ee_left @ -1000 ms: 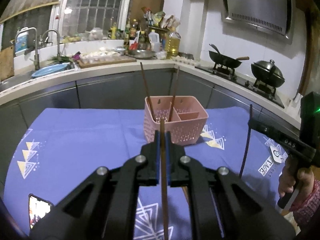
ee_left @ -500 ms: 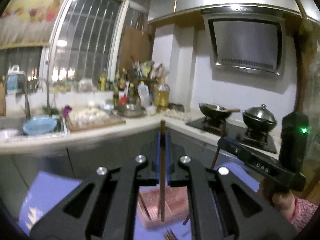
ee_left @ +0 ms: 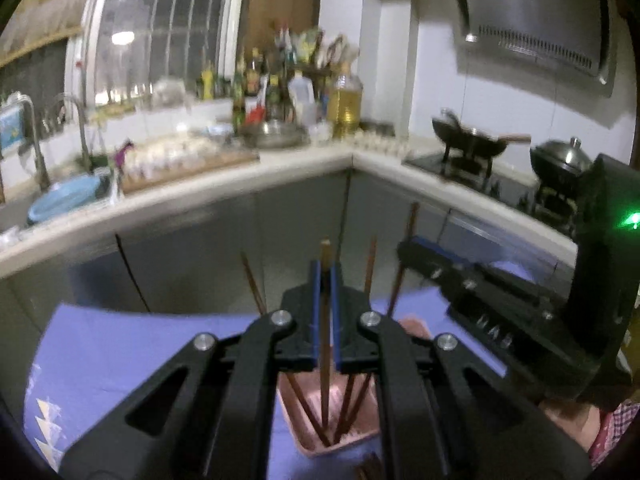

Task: Organize utensils
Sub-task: 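Lift both chopsticks upright and lower them into the pink basket, then open both tools to release the chopsticks into the basket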

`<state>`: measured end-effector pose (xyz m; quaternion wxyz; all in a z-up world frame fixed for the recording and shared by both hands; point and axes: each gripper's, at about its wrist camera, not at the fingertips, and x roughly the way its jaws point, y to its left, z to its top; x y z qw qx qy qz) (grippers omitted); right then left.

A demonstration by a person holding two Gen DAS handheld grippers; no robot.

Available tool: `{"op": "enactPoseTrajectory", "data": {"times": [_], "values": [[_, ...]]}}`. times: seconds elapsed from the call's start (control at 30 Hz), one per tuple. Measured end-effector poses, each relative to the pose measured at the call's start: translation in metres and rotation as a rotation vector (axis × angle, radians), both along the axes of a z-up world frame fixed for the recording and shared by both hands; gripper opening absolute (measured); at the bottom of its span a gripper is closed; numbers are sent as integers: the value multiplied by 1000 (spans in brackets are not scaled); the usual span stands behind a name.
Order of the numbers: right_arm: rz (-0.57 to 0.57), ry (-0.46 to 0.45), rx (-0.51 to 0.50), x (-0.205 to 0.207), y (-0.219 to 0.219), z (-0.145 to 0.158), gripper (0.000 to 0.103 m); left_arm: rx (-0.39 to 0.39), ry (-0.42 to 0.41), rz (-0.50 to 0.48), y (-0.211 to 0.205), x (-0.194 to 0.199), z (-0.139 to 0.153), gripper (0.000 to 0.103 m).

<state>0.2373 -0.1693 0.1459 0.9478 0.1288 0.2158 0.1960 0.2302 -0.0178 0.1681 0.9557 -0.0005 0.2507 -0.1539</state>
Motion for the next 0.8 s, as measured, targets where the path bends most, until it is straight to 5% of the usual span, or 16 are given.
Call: {"op": "enactPoseTrajectory", "data": {"times": [0.03, 0.13, 0.37, 0.57, 0.63, 0.7, 0.8], "values": [[17, 28, -2, 1, 3, -8, 5, 6, 23, 5, -2, 2, -7, 5], [24, 60, -23, -3, 10, -19, 7, 17, 93, 15, -3, 6, -23, 31], [30, 6, -9, -36, 7, 17, 15, -68, 0, 83, 24, -30, 17, 40], [45, -135, 35, -112, -6, 50, 69, -163, -118, 93, 54, -106, 44, 40], [27, -151, 41, -141, -11, 41, 98, -165, -120, 89, 61, -127, 35, 43], [15, -134, 63, -174, -18, 13, 100, -151, -83, 77, 66, -150, 10, 44], [49, 40, -34, -198, -19, -44, 100, -100, 78, 34, 66, -169, -51, 44]]}}
